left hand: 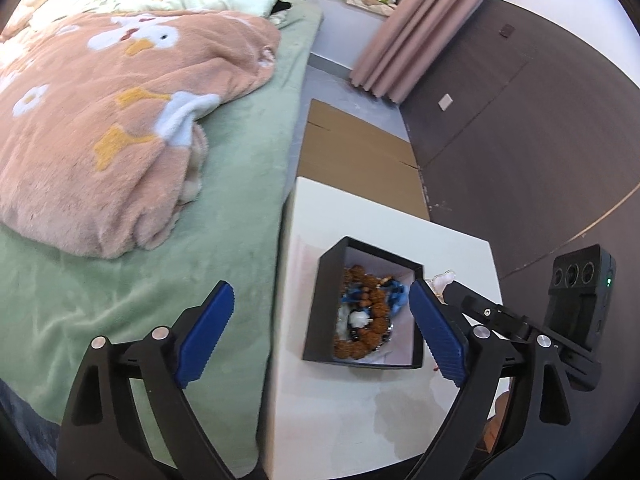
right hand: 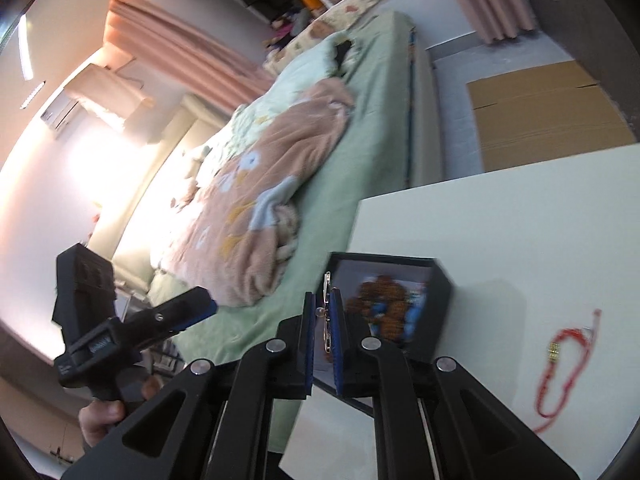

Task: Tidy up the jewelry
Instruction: 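Drop the butterfly charm into the black box with the right tool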

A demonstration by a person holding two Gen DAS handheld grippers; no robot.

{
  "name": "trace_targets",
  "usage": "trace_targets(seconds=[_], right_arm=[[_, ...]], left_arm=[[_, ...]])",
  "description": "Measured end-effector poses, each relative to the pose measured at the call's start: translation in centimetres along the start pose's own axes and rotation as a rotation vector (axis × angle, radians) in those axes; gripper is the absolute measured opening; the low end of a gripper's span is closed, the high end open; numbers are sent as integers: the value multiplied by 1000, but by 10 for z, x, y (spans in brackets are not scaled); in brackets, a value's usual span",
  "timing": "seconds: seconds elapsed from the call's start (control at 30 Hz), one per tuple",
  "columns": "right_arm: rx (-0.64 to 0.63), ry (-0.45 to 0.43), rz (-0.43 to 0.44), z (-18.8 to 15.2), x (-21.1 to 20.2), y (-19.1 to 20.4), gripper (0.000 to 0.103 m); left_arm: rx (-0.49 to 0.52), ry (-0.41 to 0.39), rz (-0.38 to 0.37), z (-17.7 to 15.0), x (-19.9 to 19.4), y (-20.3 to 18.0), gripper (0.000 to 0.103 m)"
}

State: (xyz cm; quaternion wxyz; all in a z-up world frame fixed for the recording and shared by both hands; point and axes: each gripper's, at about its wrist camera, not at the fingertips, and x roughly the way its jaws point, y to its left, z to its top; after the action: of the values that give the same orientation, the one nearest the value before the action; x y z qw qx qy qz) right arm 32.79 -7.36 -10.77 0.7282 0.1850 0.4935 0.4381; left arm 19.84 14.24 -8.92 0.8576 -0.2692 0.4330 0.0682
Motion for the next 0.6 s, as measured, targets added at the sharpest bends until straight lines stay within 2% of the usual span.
trace_targets(seconds=[0.03,0.13,0.2,0.3,0.37,0.5,0.6], right_arm=[[4,15,-4,1,4,0,13],[35,27,-8,2,9,-7,57],[36,-13,-32,1,0,-11,57],[51,-20,-54,1,-14,-19,57],[60,-34,-95,0,-27,-26,64],[96,-50,-139,-6,-49,-42,66],[140,-69,-182,-11,-68,-58,73]], left_arm=[[-3,2,3,-1,1,1,89],[-12,3,10,-3,1,5,89],[-14,1,14,-4,1,5,89],[-13,8,9,-6,4,0,90],[0,13,1,-7,7,-6,90],[26,24,-16,-11,12,-23,90],[51,36,-36,-14,18,-40,90]])
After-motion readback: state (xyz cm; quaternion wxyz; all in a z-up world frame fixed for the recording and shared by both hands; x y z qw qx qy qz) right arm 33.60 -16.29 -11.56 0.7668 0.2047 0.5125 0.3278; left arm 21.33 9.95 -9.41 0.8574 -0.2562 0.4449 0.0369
